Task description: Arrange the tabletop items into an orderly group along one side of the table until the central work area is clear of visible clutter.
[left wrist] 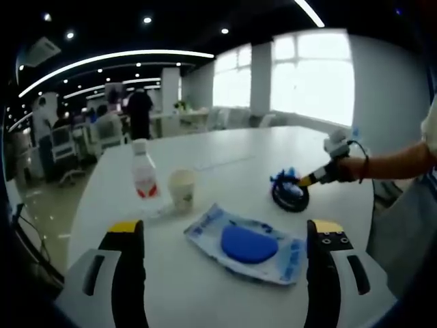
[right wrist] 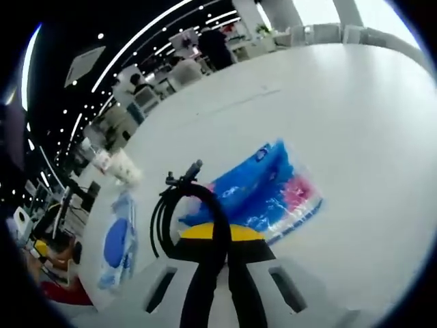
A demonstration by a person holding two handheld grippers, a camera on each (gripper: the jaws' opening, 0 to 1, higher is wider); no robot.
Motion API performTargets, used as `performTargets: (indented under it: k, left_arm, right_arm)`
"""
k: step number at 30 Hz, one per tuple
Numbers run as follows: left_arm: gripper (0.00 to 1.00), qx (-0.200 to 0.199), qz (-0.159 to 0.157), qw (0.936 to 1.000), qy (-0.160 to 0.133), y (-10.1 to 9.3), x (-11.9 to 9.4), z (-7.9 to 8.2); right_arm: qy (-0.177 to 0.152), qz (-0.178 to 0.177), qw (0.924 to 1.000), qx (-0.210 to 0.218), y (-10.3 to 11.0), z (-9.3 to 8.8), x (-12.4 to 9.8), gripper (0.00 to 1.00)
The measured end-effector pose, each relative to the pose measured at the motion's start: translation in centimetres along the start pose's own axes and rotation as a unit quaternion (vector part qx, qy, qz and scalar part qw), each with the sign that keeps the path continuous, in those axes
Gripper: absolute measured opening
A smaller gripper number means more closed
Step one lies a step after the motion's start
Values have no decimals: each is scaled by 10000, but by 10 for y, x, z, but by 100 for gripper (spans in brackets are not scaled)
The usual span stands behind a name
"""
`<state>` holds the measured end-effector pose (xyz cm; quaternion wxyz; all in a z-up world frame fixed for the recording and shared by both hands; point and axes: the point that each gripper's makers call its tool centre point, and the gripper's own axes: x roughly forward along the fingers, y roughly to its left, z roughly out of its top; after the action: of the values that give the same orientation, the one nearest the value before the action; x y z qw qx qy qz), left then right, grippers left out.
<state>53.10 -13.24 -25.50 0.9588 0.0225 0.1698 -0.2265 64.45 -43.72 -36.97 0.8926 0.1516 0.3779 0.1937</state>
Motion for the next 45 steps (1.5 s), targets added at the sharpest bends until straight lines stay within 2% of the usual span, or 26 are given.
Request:
performTargets:
  k: [7, 11, 15, 22, 30, 35, 45]
  left_arm:
    - [95, 25, -11, 10000, -33, -1, -2, 2]
    - [95, 51, -16, 10000, -35, -2, -2, 3]
    - [95, 53, -22, 10000, -46, -3, -1, 4]
    - [95, 64, -76, 9999, -55, -8, -1, 8]
    - [94, 118, -101, 9999, -50, -11, -3, 9]
    - [94, 88, -95, 9999, -36, -11, -5, 8]
    - [94, 128, -127, 9998, 12, -14, -5, 6]
  right_arm:
    - [20, 383, 9993, 6, 23, 2, -12, 3]
    - [188, 599, 9980, 70, 34, -7, -19, 3]
    - [423, 775, 9961, -69, 43, -20, -24, 4]
    - [727, 887, 9932, -205, 50, -40, -27, 4]
    - [994, 802, 9913, -310, 45, -58, -21, 4]
    - [1079, 700, 9905, -491, 40, -63, -19, 4]
    - [1112, 623, 9907, -478, 34, -67, -15, 4]
